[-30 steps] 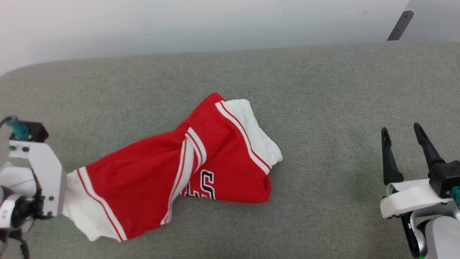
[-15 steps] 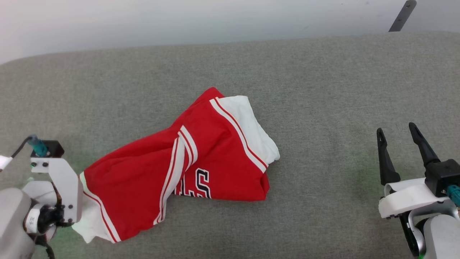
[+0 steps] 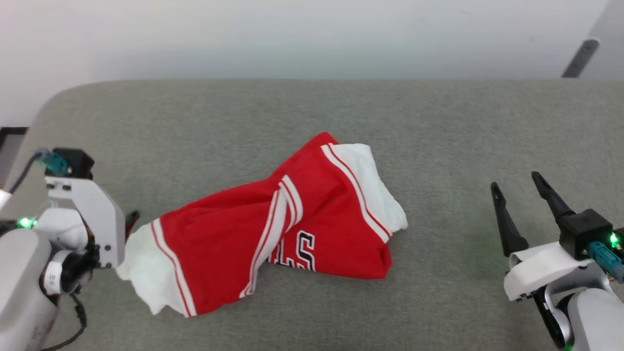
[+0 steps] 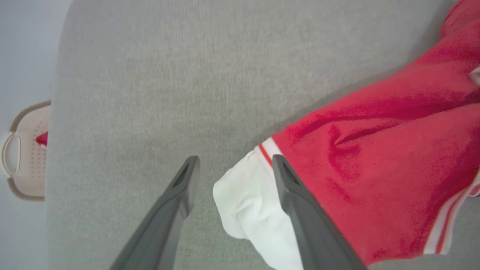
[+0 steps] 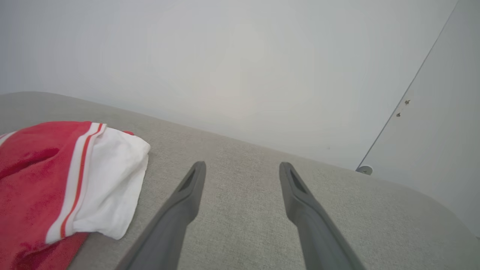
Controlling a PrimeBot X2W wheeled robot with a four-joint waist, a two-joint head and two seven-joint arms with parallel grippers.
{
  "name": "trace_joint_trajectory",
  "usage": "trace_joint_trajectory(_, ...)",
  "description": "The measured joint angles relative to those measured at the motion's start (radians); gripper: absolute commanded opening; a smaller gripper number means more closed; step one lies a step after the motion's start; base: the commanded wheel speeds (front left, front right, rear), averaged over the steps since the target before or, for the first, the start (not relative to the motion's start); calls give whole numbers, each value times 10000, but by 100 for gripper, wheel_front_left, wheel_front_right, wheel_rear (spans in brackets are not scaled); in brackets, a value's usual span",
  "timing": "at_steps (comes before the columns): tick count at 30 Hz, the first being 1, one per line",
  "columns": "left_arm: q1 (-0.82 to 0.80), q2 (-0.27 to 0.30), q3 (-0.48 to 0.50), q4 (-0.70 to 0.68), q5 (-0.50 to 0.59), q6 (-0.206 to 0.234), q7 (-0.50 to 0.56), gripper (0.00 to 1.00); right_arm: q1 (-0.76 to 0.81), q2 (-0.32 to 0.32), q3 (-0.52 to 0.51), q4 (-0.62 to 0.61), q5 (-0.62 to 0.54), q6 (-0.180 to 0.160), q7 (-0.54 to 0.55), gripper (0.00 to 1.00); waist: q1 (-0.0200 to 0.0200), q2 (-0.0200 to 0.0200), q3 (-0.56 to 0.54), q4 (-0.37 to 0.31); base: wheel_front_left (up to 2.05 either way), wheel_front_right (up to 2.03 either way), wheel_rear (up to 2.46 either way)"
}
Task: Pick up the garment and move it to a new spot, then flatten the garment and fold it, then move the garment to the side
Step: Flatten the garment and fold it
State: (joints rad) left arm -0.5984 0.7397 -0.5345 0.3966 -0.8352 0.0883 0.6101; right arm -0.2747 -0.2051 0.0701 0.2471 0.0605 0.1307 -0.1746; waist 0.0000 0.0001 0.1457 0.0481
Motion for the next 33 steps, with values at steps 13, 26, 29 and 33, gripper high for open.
trace_joint_trajectory(13,2114,-809,980,-2717,704,1064,-5108,100,-1368,-596,1434,803,1843,0,2380,100,0,0,-420,1366,0,0,0)
trace_joint_trajectory(26,4290,-2270,1620,-3064,1166,1480,-8627,100,-3014,-1501,2671,2602,3486,0,4690,100,0,-1,-412,2842,0,0,0)
trace_joint_trajectory(29,4509,-2826,1923,-3152,1425,1381,-8704,100,-3359,-1733,2771,3126,3735,0,5118,100,0,0,-332,3172,0,0,0)
trace_joint_trajectory(33,4782,-3559,2543,-3269,2117,1114,-8740,100,-3718,-1965,2938,3802,3848,0,5611,100,0,0,-192,3600,0,0,0)
